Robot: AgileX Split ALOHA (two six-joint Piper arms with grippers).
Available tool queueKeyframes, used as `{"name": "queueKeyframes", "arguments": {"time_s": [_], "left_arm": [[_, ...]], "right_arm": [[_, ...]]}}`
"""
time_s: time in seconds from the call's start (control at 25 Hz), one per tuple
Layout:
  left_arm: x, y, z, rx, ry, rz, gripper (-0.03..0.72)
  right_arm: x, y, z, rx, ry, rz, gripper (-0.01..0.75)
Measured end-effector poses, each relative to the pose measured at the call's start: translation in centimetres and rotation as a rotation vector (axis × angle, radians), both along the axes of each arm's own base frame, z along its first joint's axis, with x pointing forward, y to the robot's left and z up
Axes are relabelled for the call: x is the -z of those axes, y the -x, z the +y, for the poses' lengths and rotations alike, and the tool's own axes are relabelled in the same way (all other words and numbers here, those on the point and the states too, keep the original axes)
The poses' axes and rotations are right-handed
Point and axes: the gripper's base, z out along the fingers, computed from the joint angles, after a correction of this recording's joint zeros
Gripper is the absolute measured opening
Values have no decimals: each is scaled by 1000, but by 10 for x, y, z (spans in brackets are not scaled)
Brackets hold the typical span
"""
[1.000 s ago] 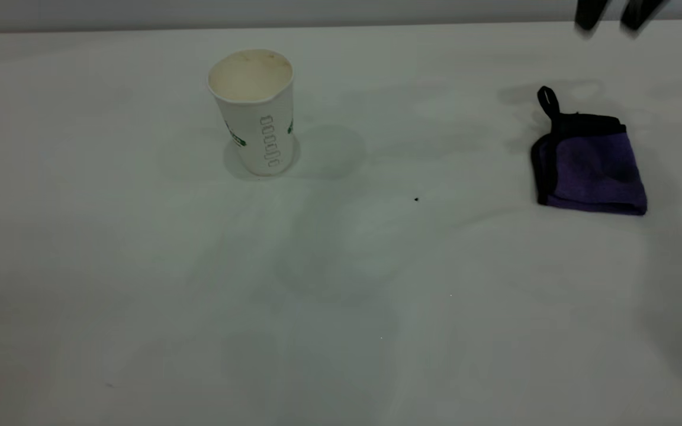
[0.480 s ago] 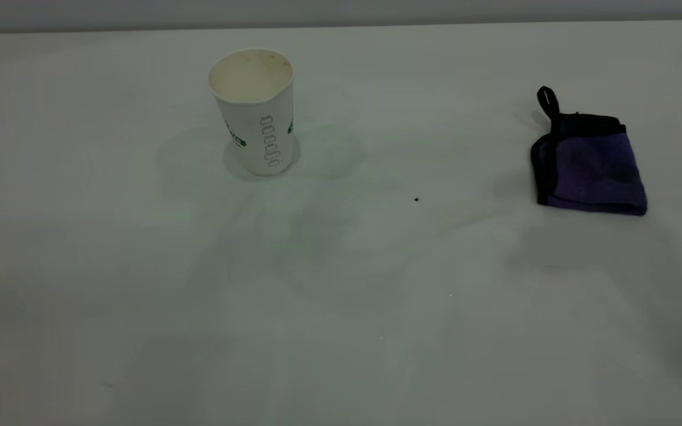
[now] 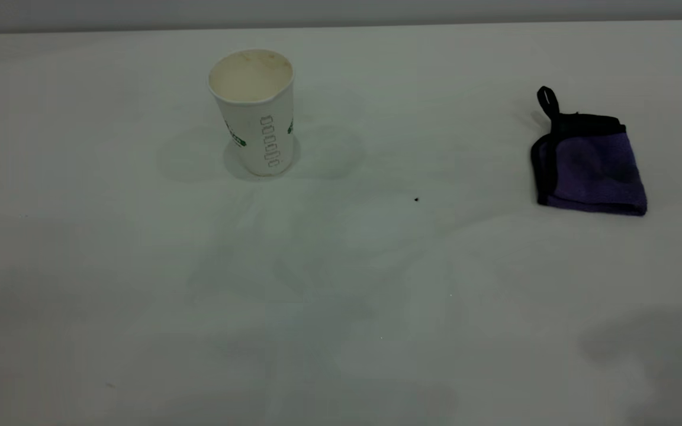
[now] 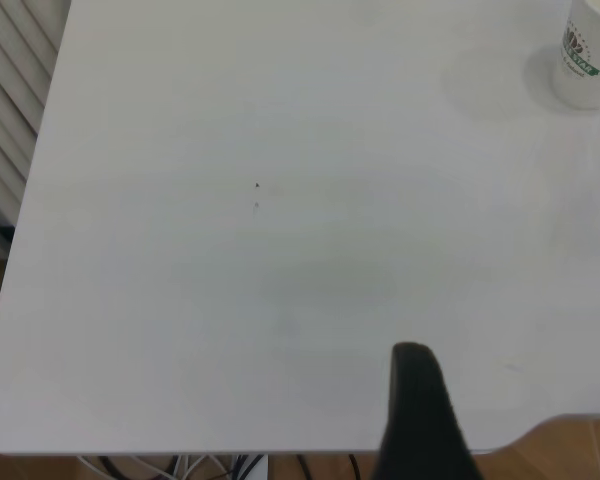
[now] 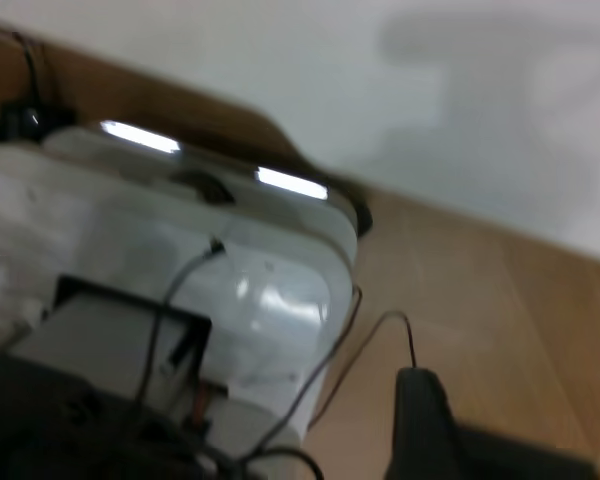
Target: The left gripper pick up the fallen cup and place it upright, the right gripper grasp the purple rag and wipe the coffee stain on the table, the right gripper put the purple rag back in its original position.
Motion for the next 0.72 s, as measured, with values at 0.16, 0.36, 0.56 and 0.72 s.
{"name": "queueKeyframes", "arguments": {"time_s": [0.16, 0.36, 0.56, 0.72], "left_arm": [[0, 0, 0, 0, 0, 0, 538], [0, 0, 0, -1, 1, 0, 538], [0, 0, 0, -1, 1, 0, 538], [0, 0, 0, -1, 1, 0, 538]], "right_arm": [[23, 39, -11, 12, -3, -23, 511], [15, 63, -20, 62, -43, -244, 511], [9, 82, -31, 66, -24, -395, 511], [8, 92, -35, 68, -27, -473, 511]]}}
